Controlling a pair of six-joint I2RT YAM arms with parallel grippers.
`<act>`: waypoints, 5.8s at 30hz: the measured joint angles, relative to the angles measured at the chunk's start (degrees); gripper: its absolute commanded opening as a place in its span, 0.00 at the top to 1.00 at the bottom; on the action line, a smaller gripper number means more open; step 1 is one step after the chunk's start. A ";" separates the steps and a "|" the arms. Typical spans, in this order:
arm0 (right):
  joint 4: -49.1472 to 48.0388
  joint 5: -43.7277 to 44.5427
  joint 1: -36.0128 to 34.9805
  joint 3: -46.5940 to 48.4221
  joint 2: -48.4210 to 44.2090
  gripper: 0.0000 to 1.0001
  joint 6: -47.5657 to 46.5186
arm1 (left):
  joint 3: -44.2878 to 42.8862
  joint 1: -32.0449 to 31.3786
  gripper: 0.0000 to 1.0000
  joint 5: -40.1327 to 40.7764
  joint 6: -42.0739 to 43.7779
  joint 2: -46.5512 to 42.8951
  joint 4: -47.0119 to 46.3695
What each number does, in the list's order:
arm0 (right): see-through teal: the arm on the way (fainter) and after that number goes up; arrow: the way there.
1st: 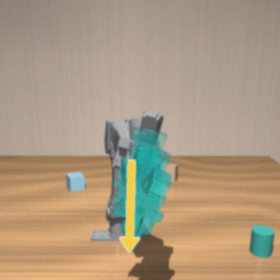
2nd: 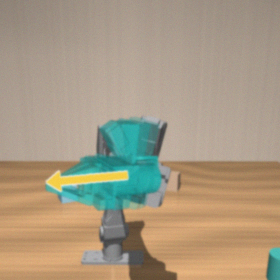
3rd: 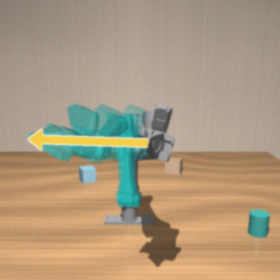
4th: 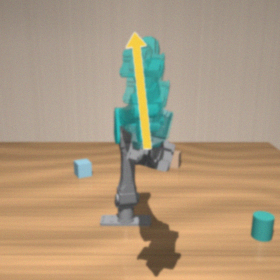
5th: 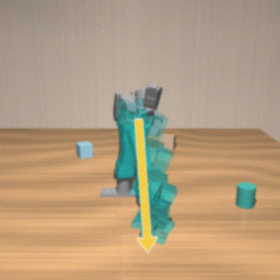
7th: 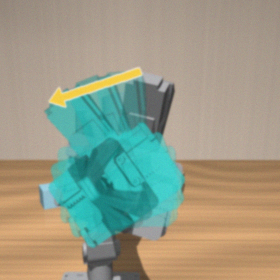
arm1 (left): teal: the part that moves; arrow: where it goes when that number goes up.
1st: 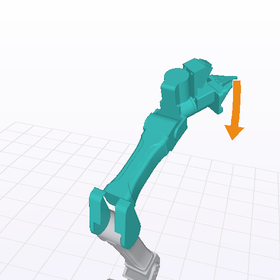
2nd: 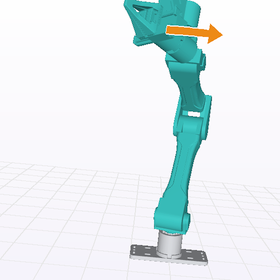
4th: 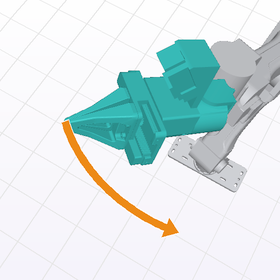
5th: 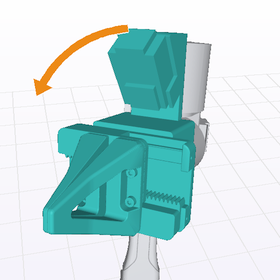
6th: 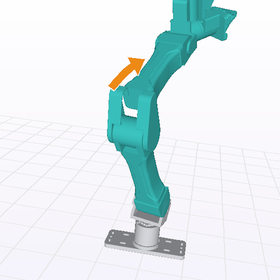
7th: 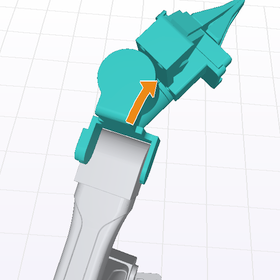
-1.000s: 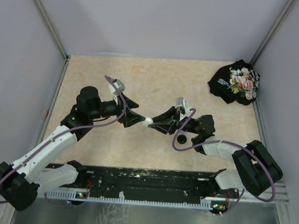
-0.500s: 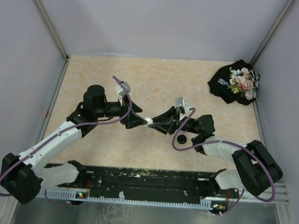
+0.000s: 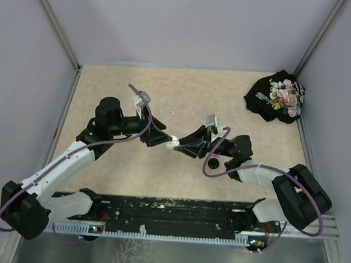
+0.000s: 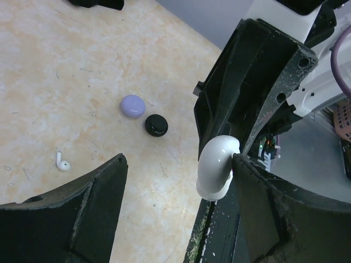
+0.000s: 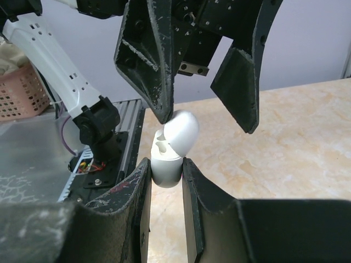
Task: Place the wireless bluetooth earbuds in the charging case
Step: Open the charging case, then pick up the earbud from the center of the board.
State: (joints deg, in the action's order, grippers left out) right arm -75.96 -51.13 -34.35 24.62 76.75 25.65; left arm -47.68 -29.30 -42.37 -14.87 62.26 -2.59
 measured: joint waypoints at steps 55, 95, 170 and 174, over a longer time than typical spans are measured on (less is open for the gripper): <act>5.03 43.74 0.42 -20.48 -15.02 1.00 -14.58 | -13.55 -11.58 0.34 45.53 -3.04 32.98 12.26; 5.75 40.74 0.42 -20.46 -14.69 1.00 -14.53 | -8.63 -14.86 0.71 57.09 -0.28 36.30 19.15; 5.70 39.06 0.42 -20.44 -13.97 1.00 -14.49 | -26.58 -14.91 0.65 56.57 1.22 48.00 23.32; 5.70 39.06 0.42 -20.44 -13.97 1.00 -14.49 | -26.71 -14.80 0.67 56.24 1.22 49.07 23.54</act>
State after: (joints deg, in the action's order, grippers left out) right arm -70.26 -12.08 -33.93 4.19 62.78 11.16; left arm -74.39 -44.10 13.87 -13.65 111.33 20.95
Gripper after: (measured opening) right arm 0.247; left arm 0.343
